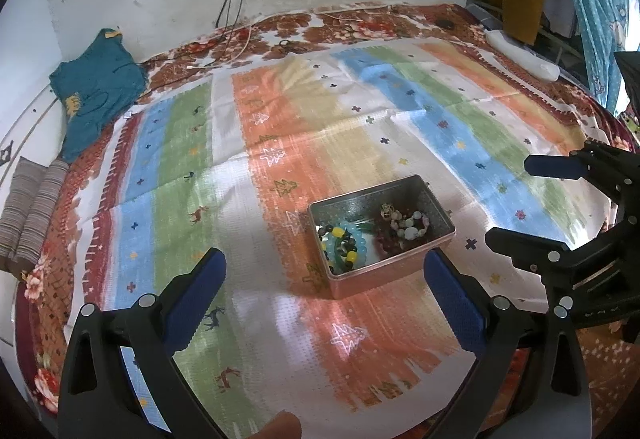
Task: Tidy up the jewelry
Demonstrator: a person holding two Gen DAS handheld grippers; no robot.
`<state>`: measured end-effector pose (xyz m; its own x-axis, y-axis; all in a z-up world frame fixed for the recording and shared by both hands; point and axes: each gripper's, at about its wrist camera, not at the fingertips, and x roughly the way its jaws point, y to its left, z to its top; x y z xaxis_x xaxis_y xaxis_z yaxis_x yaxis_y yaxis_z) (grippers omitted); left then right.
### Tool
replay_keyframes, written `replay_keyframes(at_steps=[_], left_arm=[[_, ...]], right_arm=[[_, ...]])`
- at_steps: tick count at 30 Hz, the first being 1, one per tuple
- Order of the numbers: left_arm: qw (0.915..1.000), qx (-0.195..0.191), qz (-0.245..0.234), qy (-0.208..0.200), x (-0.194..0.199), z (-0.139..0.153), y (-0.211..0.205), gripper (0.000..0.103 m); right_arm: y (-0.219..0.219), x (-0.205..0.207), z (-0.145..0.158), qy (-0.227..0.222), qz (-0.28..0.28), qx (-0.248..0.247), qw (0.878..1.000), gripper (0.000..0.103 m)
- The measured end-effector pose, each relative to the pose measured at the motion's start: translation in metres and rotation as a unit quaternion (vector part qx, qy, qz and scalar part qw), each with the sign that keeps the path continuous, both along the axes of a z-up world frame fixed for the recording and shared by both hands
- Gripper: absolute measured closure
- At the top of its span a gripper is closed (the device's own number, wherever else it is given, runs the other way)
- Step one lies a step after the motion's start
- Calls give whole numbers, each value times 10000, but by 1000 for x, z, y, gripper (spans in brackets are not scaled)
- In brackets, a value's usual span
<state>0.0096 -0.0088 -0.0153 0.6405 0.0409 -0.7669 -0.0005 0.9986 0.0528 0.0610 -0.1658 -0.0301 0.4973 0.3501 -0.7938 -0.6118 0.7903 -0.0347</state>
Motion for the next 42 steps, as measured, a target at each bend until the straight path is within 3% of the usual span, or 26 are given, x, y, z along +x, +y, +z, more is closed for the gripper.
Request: replay_keyframes(at_steps=[14,26,42], left_arm=[[10000,75,-63,7,-2,-1,-5,6],[9999,-111,-24,21,-2,2,2,6],[9988,-483,81,-5,-7,3,4,6]], right_arm=[[-1,-6,6,-82,-39,104,9999,10],[-4,-9,7,-164,-70,167,9997,9],[-15,-7,10,-238,-535,401,9975,8]])
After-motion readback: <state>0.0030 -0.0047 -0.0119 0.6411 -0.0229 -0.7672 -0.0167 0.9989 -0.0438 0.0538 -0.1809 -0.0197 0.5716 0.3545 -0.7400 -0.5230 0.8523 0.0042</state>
